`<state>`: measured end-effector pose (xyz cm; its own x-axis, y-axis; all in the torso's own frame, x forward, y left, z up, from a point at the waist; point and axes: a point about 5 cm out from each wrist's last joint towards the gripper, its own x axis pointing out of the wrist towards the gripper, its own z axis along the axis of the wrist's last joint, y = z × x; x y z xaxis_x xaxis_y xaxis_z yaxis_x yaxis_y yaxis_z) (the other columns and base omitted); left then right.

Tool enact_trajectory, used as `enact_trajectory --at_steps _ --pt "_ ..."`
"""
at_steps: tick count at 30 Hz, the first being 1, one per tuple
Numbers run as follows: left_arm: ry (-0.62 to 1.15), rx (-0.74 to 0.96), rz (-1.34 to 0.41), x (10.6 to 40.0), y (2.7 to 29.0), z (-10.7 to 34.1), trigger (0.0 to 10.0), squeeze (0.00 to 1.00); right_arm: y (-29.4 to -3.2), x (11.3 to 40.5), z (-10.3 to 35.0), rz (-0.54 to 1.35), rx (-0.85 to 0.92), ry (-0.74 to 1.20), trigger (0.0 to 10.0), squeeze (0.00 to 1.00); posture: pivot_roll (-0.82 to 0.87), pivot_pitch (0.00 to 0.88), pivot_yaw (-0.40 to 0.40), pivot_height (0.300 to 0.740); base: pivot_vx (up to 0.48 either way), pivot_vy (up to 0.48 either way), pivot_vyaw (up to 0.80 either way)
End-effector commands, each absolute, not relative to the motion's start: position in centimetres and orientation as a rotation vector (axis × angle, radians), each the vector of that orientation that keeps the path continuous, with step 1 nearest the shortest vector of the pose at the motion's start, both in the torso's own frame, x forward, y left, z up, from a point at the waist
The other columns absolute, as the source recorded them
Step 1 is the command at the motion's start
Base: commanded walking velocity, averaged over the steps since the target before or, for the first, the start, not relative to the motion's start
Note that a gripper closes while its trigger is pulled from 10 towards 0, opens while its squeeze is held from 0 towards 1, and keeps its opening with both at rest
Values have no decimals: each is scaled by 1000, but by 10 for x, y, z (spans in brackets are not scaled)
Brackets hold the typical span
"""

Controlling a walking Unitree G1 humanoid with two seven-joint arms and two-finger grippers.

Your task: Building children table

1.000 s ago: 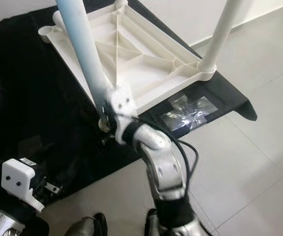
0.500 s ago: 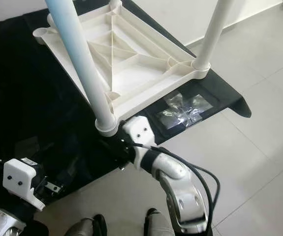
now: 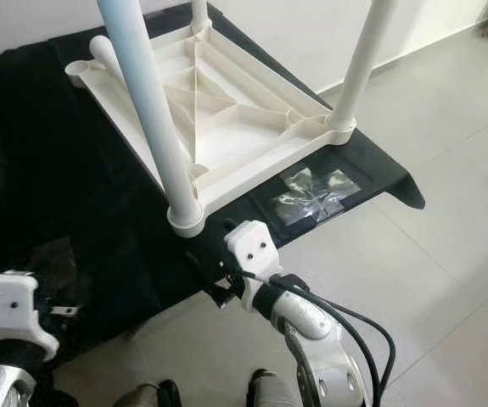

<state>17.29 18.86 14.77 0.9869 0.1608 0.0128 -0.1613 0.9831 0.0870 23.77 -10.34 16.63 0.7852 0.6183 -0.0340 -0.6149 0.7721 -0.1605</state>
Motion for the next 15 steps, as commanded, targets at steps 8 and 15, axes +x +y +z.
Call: enact_trajectory --at_steps 8,15 --pt "75 71 152 164 177 138 10000 0 -116 232 159 552 -181 -30 10000 0 -48 163 18 740 0 -180 0" --pt "99 51 115 164 171 137 10000 0 -116 240 153 510 -172 -23 10000 0 -6 133 34 740 0 -464 0"
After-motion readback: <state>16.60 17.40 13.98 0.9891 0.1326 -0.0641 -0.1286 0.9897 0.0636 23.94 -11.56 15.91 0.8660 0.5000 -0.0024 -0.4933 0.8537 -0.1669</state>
